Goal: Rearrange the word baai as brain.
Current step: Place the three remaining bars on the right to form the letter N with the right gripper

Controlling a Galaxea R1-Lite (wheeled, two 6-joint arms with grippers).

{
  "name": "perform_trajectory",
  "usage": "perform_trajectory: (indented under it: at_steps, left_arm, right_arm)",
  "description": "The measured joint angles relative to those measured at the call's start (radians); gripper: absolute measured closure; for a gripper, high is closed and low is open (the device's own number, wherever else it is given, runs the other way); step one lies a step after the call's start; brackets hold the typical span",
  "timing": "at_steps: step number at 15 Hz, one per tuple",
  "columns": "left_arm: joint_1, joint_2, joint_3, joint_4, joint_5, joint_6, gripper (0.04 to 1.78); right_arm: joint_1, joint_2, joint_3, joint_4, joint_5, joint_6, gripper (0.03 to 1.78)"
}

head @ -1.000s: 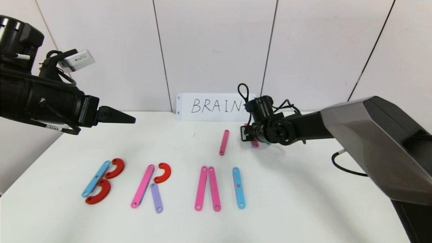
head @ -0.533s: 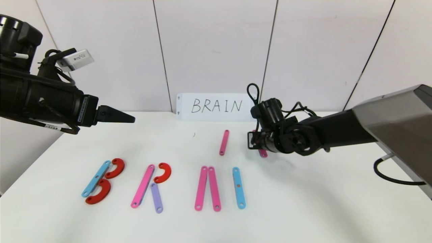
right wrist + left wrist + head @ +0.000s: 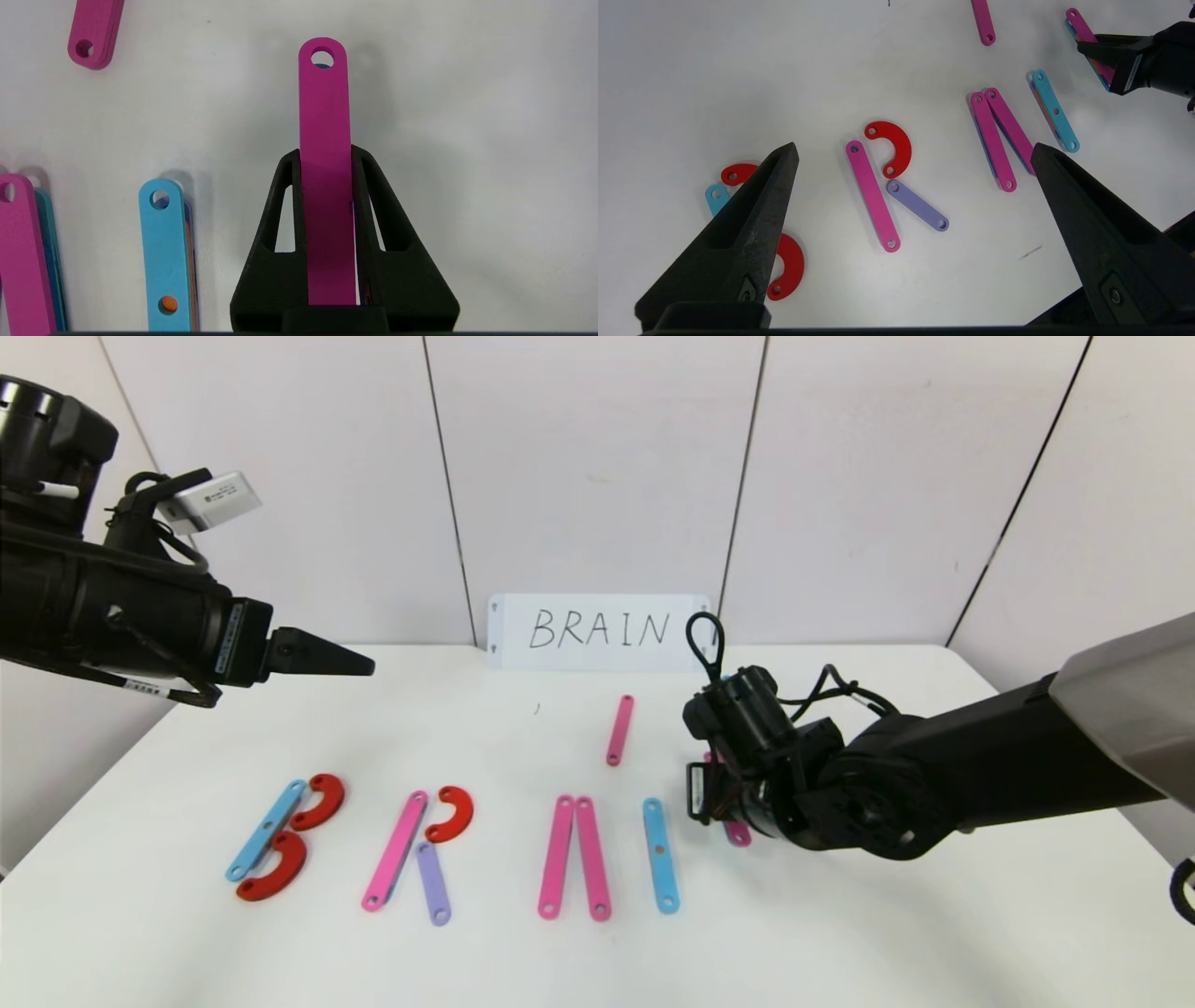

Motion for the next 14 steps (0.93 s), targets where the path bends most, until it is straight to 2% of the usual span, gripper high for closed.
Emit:
perform_trajectory:
  at_steps: [5, 14]
  left_arm:
    - [0.000, -0.001, 0.000, 0.000, 0.000, 0.000, 0.08]
    - [0.000, -0.001, 0.000, 0.001, -0.001, 0.000, 0.08]
  right_arm:
    - [0.018, -0.014, 0.058, -0.032, 0.001, 0.001, 1.51]
    - [0.034, -0.005, 0.079, -0.034, 0.004, 0.022, 1.51]
